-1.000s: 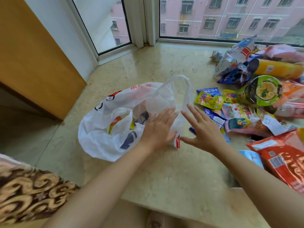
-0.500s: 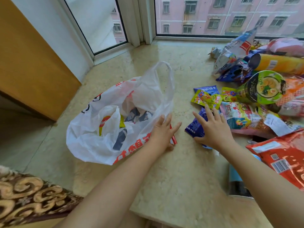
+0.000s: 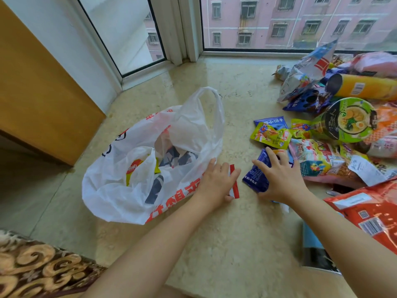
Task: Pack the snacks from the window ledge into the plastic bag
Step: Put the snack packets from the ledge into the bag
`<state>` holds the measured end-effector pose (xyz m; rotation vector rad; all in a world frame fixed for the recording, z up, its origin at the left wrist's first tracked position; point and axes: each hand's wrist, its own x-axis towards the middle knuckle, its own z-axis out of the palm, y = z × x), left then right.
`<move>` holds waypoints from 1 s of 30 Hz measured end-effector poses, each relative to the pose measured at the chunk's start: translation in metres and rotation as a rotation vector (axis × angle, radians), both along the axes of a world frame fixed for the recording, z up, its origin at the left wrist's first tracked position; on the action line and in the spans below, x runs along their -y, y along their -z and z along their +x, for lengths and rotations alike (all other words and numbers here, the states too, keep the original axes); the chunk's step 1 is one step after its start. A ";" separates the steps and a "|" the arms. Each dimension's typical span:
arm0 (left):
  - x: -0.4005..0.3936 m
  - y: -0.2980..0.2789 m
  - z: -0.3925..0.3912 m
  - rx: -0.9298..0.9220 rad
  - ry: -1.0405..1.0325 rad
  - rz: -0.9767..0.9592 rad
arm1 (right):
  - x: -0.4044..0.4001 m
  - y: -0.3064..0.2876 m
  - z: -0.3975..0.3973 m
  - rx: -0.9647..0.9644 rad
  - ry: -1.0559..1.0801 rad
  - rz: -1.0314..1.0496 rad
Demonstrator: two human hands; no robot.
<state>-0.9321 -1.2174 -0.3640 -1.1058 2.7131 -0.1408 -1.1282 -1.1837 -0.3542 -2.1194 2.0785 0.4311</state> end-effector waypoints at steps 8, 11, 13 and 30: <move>-0.003 -0.042 0.011 -0.784 -0.134 0.015 | -0.011 -0.004 0.010 0.002 0.037 -0.055; 0.003 -0.073 0.020 -1.196 -0.360 0.229 | -0.012 -0.013 0.015 0.054 0.090 -0.086; 0.010 -0.089 0.025 -1.440 -0.490 0.308 | -0.010 -0.023 0.017 0.083 0.132 -0.127; 0.081 -0.100 0.094 -1.204 -0.966 0.472 | 0.057 -0.120 0.104 0.251 -0.023 -0.374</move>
